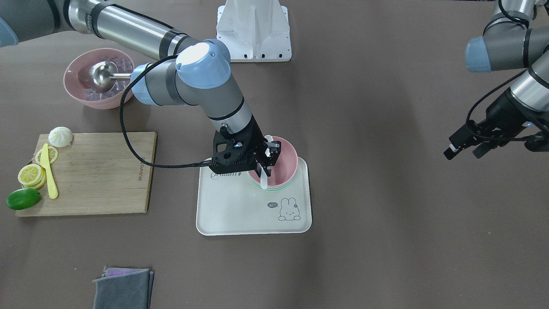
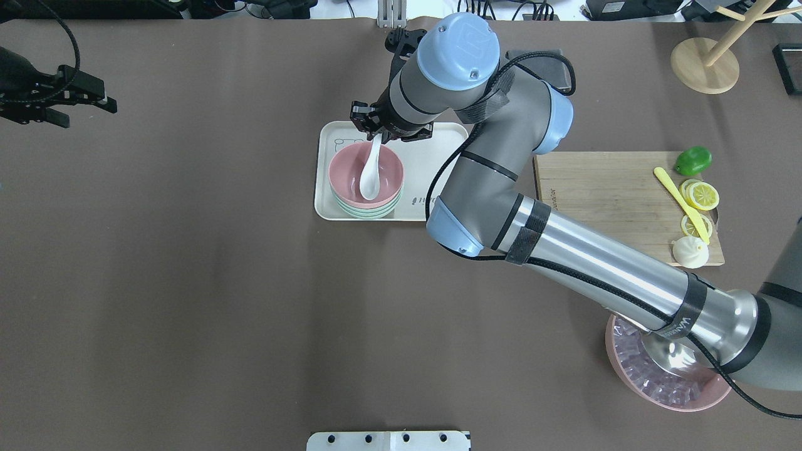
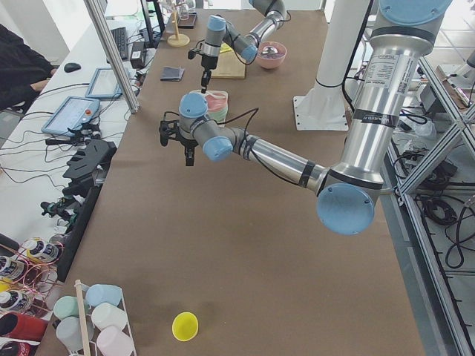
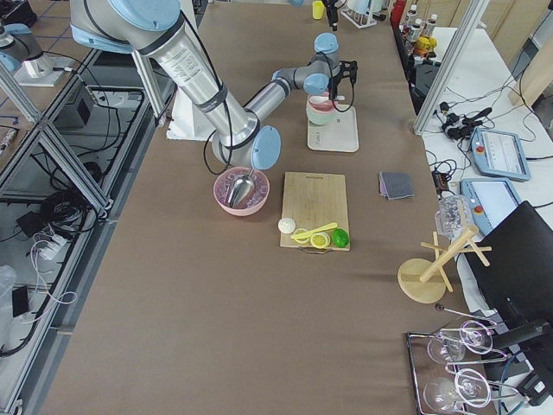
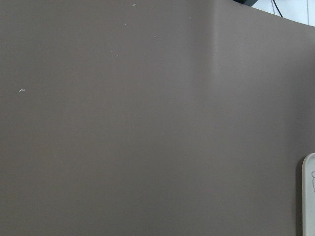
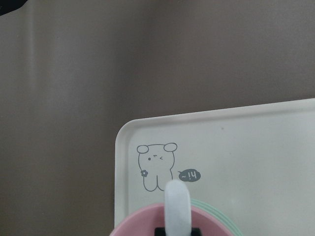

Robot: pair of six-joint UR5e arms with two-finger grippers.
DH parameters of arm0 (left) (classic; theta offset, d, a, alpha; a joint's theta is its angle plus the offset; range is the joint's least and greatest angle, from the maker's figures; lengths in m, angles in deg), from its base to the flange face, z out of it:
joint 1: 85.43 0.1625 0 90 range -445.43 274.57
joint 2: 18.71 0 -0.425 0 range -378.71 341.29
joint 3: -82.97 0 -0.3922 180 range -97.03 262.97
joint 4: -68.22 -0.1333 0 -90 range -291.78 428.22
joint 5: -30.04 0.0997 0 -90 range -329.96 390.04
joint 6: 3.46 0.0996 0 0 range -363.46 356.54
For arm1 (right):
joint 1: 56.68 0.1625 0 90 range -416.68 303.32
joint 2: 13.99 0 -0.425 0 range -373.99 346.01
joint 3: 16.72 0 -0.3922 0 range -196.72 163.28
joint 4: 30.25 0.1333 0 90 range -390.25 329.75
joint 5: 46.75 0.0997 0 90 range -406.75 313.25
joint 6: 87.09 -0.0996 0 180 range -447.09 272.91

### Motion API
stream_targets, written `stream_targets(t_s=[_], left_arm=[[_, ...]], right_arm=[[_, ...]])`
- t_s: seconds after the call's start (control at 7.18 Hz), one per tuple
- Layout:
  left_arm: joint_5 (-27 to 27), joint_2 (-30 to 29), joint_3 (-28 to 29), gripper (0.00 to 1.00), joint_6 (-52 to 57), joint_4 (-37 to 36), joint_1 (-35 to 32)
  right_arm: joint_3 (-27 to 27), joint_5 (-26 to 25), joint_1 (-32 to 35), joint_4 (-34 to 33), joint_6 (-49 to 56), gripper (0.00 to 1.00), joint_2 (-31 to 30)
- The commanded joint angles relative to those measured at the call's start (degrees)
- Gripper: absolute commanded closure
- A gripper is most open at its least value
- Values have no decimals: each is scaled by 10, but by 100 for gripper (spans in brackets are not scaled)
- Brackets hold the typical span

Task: Stack pink bowl on green and place spoon
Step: 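Lower the white spoon into the pink bowl while the left arm withdraws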

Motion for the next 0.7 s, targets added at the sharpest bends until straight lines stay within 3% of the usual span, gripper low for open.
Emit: stream_targets(t_s=[0.0,0.28,0.42,0.56], left_arm=[[-1,2,3,2,1,0,0],[2,11,-21,2,-28,-7,-4],[3,37,-27,2,-20,-6,-36],[0,44,-25,2,87,-18,-89]], right_arm=[[4,0,3,0,0,0,2],[39,11,12,-17,-5,0,-7],[141,32,24,-117,6,0,-53],[237,34,58,-229,67,0,-108]])
